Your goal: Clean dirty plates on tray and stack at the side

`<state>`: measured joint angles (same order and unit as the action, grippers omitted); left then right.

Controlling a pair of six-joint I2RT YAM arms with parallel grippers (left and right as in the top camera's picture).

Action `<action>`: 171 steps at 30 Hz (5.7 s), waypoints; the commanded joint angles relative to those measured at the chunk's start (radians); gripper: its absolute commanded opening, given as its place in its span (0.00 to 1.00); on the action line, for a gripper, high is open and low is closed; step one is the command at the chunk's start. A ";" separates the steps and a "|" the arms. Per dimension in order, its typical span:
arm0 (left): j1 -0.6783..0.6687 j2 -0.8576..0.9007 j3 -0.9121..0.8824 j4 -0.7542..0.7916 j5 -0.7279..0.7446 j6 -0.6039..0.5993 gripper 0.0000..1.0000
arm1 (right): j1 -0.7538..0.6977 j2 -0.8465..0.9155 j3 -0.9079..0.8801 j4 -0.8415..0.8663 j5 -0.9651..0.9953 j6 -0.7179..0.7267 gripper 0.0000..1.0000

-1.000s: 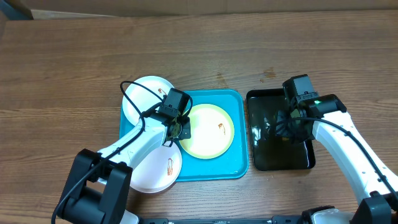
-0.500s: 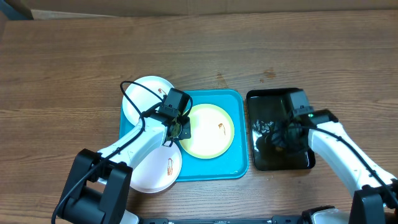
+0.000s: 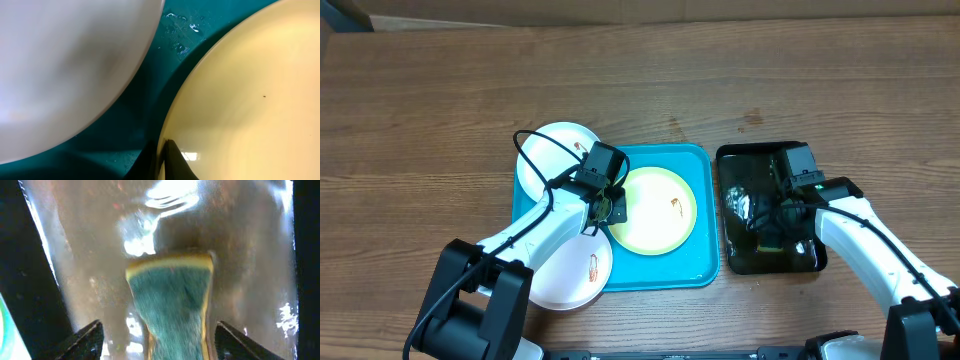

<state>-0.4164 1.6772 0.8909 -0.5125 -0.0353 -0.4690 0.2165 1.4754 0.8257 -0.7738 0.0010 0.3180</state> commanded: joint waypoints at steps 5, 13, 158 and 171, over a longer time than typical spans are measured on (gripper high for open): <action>0.004 0.011 -0.005 -0.008 -0.016 0.001 0.07 | -0.004 0.058 -0.074 0.164 0.009 -0.012 0.73; 0.004 0.011 -0.005 -0.008 -0.016 0.001 0.07 | -0.004 0.096 -0.088 0.216 0.039 -0.012 0.04; -0.006 0.011 -0.006 0.051 0.085 -0.055 0.04 | 0.013 0.092 0.393 -0.393 0.006 -0.133 0.04; -0.006 0.011 -0.006 0.054 0.096 -0.055 0.04 | 0.232 0.092 0.395 -0.053 -0.379 -0.196 0.04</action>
<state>-0.4171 1.6768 0.8906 -0.4618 0.0521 -0.5049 0.3763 1.5757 1.1919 -0.8562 -0.3500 0.1375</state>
